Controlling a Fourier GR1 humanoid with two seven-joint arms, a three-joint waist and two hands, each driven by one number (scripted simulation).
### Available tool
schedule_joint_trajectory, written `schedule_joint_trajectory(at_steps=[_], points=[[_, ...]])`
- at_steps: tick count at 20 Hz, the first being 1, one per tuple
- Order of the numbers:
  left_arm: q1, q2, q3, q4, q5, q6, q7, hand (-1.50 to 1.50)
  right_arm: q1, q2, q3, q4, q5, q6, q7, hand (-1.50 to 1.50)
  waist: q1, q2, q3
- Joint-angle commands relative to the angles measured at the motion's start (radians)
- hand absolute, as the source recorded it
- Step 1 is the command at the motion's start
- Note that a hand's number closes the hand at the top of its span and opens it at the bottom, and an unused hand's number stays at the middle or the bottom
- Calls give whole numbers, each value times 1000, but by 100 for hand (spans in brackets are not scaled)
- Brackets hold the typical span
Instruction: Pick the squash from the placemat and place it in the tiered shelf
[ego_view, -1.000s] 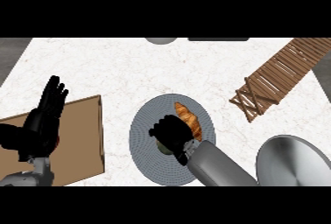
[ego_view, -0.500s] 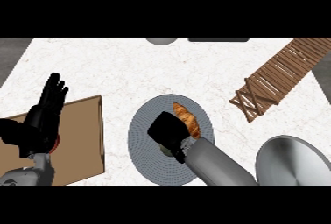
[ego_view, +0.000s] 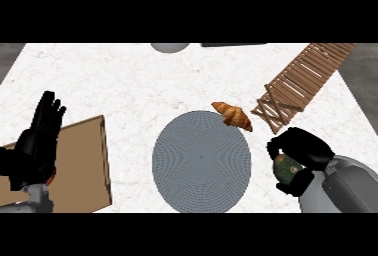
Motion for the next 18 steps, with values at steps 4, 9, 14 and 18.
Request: schedule_joint_trajectory(at_steps=[4,9,14,18], points=[[2,12,6,-24,3,-6,31,0,182,-332,-285,-74,-335,86,-370,150,6,1,-1],[23,12,21,-16,12,-14,7,0,215,-369,-477,-187,-642,332,-325,150,-9,-6,-6],[23,-20,-27,-49,-15,-1,25,0,236,-459,-706,-203,-845,409,-163,150,22,0,-4],[-28,-27,-23,-1,-9,-18,7,0,179,-509,-813,-134,-887,427,-95,150,55,10,-2]])
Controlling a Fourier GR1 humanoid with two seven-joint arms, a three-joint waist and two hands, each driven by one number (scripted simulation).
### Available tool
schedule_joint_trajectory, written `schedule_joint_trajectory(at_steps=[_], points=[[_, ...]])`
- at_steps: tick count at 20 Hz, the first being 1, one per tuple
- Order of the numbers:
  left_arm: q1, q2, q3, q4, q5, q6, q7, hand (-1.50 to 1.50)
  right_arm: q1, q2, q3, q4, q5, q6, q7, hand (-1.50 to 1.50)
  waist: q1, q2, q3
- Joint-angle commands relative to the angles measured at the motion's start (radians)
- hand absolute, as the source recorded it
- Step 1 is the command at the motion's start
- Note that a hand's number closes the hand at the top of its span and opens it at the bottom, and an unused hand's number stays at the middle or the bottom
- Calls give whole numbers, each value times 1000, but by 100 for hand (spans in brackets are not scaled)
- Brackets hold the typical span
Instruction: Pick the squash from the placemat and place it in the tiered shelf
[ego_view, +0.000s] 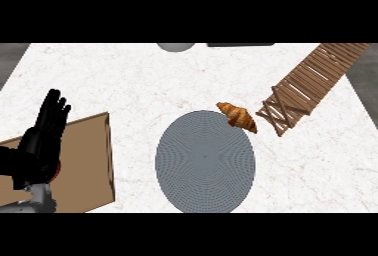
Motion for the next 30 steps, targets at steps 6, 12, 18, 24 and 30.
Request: schedule_joint_trajectory(at_steps=[6,12,18,24,30], points=[[-69,-38,-18,63,-37,-3,-8,0,-130,-16,-120,93,-55,78,151,150,38,9,2],[-66,-39,-36,-43,-53,6,96,0,-334,57,-43,199,-1,34,228,150,51,9,2],[-47,-59,-3,82,-29,-40,-63,0,-504,154,13,392,108,-53,180,150,53,12,2],[-80,-51,-11,58,-48,-45,-5,0,-627,243,48,573,197,-130,96,150,53,13,2],[-47,-31,36,77,-8,-88,-46,0,-670,310,55,745,269,-239,-56,150,59,16,3]])
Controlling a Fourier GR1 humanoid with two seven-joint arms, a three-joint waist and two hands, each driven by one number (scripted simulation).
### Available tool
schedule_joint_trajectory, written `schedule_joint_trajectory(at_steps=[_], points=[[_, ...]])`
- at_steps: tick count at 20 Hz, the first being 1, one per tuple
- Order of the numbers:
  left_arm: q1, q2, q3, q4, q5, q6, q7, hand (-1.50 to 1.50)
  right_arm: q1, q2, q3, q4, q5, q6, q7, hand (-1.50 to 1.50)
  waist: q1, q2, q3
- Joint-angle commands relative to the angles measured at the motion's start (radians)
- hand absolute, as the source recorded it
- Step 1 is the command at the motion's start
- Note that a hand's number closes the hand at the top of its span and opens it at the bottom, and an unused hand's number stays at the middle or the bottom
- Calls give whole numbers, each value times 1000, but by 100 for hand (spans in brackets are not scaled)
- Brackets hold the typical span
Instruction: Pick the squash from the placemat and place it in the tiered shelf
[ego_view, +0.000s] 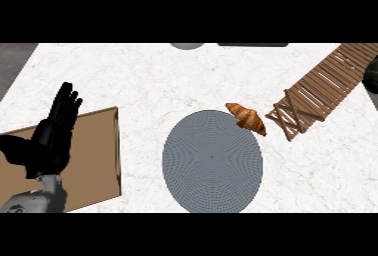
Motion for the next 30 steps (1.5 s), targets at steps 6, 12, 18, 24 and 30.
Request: schedule_joint_trajectory(at_steps=[6,12,18,24,30], points=[[20,10,5,-57,-7,-11,37,0,-136,98,-32,204,26,-86,27,150,4,-1,0],[38,-9,7,-21,-5,-22,-22,0,-228,52,-5,357,80,18,-30,-150,10,4,0],[-3,-27,-11,-10,-40,8,8,0,-305,71,-37,397,51,83,-38,-150,6,2,0],[59,14,39,-52,22,-52,-1,0,-313,1,-139,454,-45,189,-66,-150,15,4,1],[6,-37,-16,-9,-43,-2,-2,0,-314,-139,-210,507,-89,162,3,-150,9,11,2]])
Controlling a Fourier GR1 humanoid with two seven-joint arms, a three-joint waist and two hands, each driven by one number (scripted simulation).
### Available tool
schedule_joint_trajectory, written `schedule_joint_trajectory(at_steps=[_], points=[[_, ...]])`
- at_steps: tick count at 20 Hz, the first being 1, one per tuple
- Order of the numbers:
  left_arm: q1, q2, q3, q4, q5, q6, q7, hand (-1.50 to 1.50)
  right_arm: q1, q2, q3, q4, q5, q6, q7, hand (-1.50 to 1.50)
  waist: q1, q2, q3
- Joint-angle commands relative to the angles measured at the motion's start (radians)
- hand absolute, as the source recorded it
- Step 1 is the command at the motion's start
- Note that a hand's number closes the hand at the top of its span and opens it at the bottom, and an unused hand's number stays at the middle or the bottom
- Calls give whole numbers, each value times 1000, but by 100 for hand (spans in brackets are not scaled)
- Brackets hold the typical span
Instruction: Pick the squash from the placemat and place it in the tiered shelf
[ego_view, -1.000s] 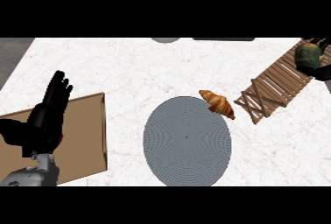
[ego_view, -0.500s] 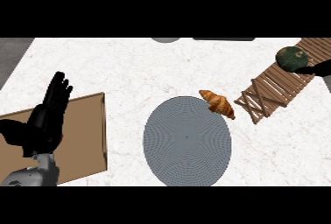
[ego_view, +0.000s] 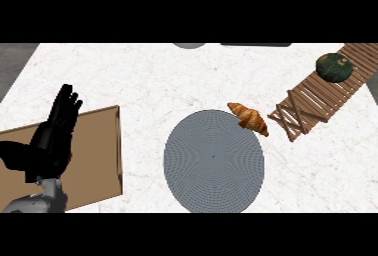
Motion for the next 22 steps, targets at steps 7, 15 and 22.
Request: schedule_joint_trajectory(at_steps=[7,15,22], points=[[5,-12,-6,0,7,-11,-24,0,39,-249,-85,98,-58,99,122,-150,18,14,3],[-52,-31,-29,30,-25,13,-12,0,98,-321,-107,99,-78,214,86,-150,22,21,7],[-38,-20,-8,16,-8,7,-6,0,171,-370,-130,87,-101,306,45,-150,18,22,11]])
